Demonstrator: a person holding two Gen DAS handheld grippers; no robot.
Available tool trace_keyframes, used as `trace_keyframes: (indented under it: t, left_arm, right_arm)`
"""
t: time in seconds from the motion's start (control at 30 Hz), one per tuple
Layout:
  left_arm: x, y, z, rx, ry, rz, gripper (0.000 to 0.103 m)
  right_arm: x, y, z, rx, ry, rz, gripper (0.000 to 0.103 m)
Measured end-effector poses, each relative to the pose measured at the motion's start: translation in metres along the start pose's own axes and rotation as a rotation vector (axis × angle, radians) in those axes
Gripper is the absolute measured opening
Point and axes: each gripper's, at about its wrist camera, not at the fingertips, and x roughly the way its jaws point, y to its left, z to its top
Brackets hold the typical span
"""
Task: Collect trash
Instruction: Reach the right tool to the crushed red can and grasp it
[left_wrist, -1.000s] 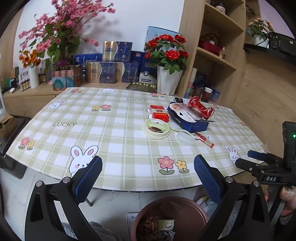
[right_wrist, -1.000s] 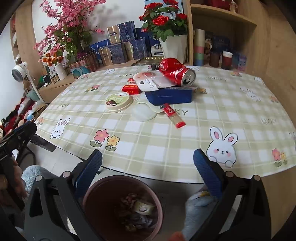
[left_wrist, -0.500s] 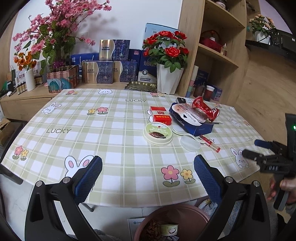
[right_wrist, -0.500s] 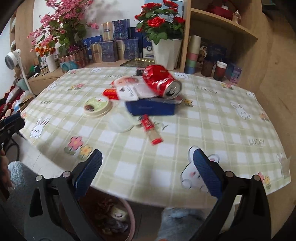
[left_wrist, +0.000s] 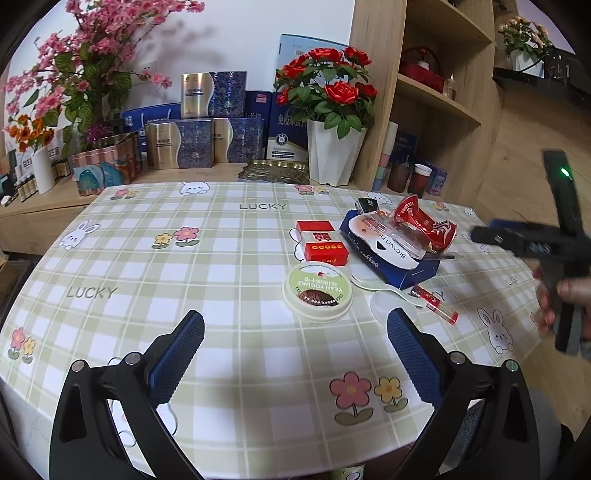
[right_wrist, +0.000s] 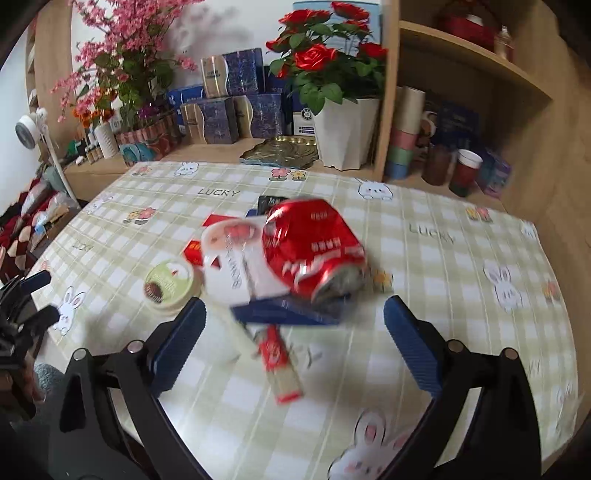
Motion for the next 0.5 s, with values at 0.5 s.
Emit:
trace_keyframes:
  t: [0.5]
  left_arm:
    - [0.033, -0.001, 0.0, -0.002, 0.053, -0.032, 0.097]
  right_arm:
    - [0.109, -0.006, 0.051, 0.014, 0.229, 0.016, 0.086]
